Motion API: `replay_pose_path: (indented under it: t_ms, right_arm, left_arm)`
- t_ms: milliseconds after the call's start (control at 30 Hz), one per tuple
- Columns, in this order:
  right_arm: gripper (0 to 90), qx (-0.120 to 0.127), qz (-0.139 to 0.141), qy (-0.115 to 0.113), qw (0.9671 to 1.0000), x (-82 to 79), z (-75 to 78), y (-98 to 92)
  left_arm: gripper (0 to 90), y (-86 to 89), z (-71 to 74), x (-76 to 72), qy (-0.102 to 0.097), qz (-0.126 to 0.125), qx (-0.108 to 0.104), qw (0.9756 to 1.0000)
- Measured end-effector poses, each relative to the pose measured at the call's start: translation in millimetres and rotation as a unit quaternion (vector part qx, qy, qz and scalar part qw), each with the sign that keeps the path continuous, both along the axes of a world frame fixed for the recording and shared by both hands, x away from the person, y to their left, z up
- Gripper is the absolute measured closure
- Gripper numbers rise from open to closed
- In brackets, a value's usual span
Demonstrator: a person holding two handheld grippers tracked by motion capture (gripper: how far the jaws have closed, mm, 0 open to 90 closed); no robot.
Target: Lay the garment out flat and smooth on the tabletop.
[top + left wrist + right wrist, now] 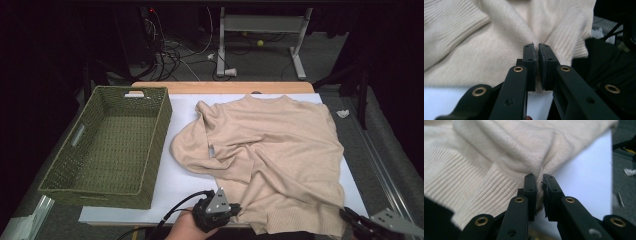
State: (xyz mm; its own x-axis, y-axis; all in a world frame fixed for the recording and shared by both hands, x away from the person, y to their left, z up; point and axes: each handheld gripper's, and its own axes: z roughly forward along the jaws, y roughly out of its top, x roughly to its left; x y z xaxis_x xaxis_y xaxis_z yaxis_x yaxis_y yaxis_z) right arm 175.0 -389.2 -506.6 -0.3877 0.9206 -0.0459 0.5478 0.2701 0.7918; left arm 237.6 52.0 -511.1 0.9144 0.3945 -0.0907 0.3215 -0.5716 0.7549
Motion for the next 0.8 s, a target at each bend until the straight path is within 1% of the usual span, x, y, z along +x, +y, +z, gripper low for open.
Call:
replay_pose_path:
  t_ms: [100, 167, 200, 233, 300, 367, 400, 433, 500, 533, 567, 633, 667, 700, 733, 767, 800]
  right_arm:
    - [82.7, 0.006, -0.008, 0.0, 0.9999, -19.8, 0.9, -6.9]
    - [82.6, 0.001, -0.013, 0.001, 0.9999, -32.7, 0.0, -8.1]
    - [82.0, 0.0, -0.013, 0.004, 0.9999, -36.5, -1.4, -8.1]
    - [82.0, 0.0, -0.013, 0.004, 0.9999, -36.5, -1.4, -8.1]
    - [77.6, 0.004, -0.011, 0.008, 0.9999, -40.0, -2.9, -8.1]
    - [71.4, 0.013, -0.012, 0.002, 0.9998, -37.9, -0.1, -8.7]
    - [69.3, 0.021, -0.014, -0.004, 0.9997, -35.9, 2.5, -9.3]
    - [69.0, 0.024, -0.015, -0.011, 0.9995, -32.9, 5.3, -10.1]
    - [68.3, 0.025, -0.022, -0.022, 0.9992, -24.4, 11.7, -12.0]
    - [68.6, 0.023, -0.025, -0.028, 0.999, -16.8, 15.4, -13.7]
    - [68.6, 0.019, -0.031, -0.031, 0.9988, -9.0, 17.7, -15.5]
    - [67.5, 0.026, -0.042, -0.03, 0.9983, 10.3, 19.5, -20.6]
    - [65.8, 0.027, -0.05, -0.03, 0.998, 20.9, 19.2, -22.7]
    - [64.2, 0.027, -0.056, -0.026, 0.9977, 33.8, 18.4, -24.9]
    - [63.5, 0.027, -0.062, -0.025, 0.9974, 43.7, 17.7, -26.3]
    - [62.4, 0.026, -0.066, -0.022, 0.9972, 53.2, 16.4, -27.4]
    - [60.3, 0.029, -0.067, -0.013, 0.9972, 65.2, 13.8, -28.7]
  left_arm:
    - [81.1, 14.2, -0.3, -2.8, 0.018, 0.008, -0.006, 0.9998]
    - [81.1, 17.1, -0.6, -4.6, 0.021, 0.007, -0.005, 0.9997]
    - [80.9, 18.9, -1.5, -6.9, 0.022, 0.006, -0.001, 0.9997]
    - [80.9, 20.1, -2.9, -9.0, 0.026, 0.004, 0.003, 0.9997]
    - [78.8, 20.5, -5.2, -11.2, 0.03, 0.002, 0.009, 0.9995]
    - [67.1, 19.7, -4.2, -9.4, 0.032, 0.007, 0.0, 0.9995]
    - [62.7, 19.0, -3.4, -8.3, 0.03, 0.014, -0.006, 0.9994]
    - [57.4, 17.7, -2.9, -7.2, 0.026, 0.022, -0.009, 0.9994]
    - [44.8, 10.8, -3.1, -3.8, 0.02, 0.037, -0.007, 0.9991]
    - [40.6, 6.4, -4.1, -1.9, 0.02, 0.036, -0.005, 0.9991]
    - [39.5, 1.4, -5.5, -0.2, 0.023, 0.035, 0.002, 0.9991]
    - [39.6, -9.3, -9.1, 2.1, 0.031, 0.027, 0.018, 0.999]
    - [41.0, -14.5, -11.2, -0.1, 0.02, 0.02, 0.024, 0.9993]
    - [48.3, -17.0, -11.6, -2.7, 0.004, 0.019, 0.03, 0.9994]
    - [58.5, -17.5, -11.6, -3.6, 0.001, 0.015, 0.03, 0.9994]
    - [68.5, -16.0, -12.0, -3.7, 0.006, 0.015, 0.024, 0.9996]
    - [77.2, -13.7, -12.3, -3.5, 0.006, 0.013, 0.023, 0.9996]
